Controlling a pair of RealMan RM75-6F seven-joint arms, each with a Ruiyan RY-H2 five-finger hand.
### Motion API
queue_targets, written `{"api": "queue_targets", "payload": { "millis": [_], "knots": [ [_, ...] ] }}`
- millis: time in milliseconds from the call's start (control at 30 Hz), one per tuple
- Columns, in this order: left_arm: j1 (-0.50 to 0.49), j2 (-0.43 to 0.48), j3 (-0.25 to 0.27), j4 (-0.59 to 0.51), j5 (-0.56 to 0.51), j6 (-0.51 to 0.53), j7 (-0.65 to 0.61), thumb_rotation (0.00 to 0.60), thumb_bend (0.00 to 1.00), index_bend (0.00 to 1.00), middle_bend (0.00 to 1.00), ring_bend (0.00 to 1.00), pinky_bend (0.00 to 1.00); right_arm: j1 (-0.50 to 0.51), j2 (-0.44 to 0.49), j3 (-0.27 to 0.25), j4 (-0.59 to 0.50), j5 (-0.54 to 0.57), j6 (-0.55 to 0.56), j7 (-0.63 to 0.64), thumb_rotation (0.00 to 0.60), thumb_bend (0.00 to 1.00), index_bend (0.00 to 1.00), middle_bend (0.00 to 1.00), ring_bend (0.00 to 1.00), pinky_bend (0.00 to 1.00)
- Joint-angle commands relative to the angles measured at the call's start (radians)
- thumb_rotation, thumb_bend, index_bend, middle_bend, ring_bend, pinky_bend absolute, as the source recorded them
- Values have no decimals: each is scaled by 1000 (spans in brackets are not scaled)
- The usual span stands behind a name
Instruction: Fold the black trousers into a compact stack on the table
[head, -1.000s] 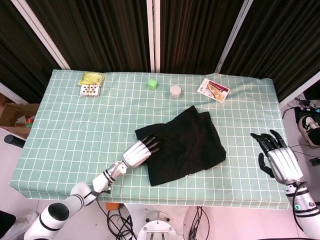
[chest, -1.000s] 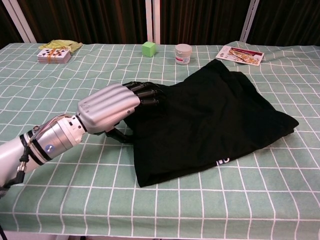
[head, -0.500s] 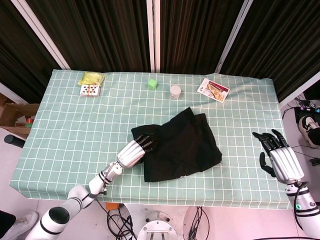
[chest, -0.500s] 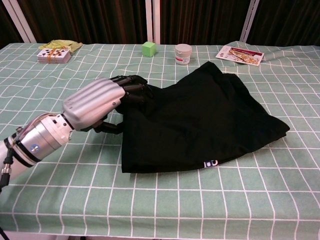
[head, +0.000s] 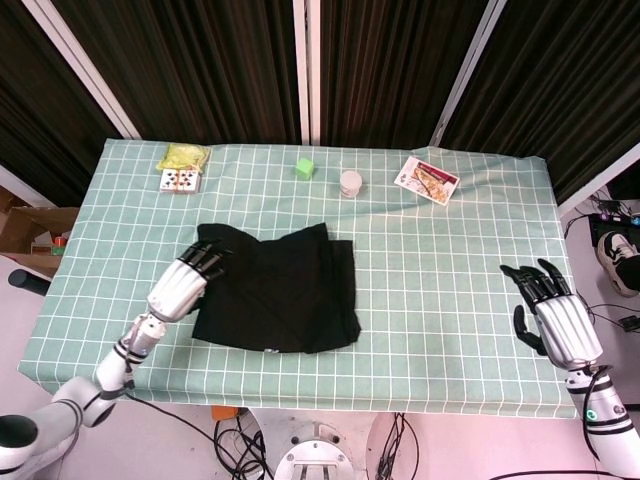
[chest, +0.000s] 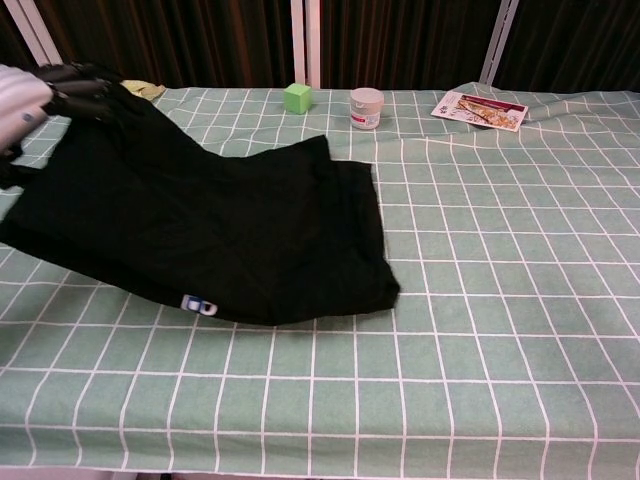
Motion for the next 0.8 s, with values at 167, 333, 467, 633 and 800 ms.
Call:
{"api": "queue_targets", "payload": {
  "millis": [167,333,467,633,800],
  "knots": [
    [-3,350,8,-412,14,-106,341,600,581,540,252,132,180,-16,-14,-2,3,-3,19,-4,600,698,144,251,164,115],
    [-106,421,-18,-592,40,-278,528,600,581,530,252,132,180,-33,-16,-3,9,0,39,3,600,698,144,251,165,114],
    [-190,429,-56,-672,11,-435,640,600,584,524,252,132,180,-47,-14,-6,14,0,54,12,600,698,144,252,164,114],
    [-276,410,-106,-720,-55,-599,746,600,589,523,244,125,178,-61,-14,-10,27,5,60,23,600,698,144,251,165,113],
    [-344,360,-129,-701,-96,-714,800,600,589,516,244,125,178,-74,-15,-11,41,13,66,41,600,698,144,252,165,112]
  ]
}}
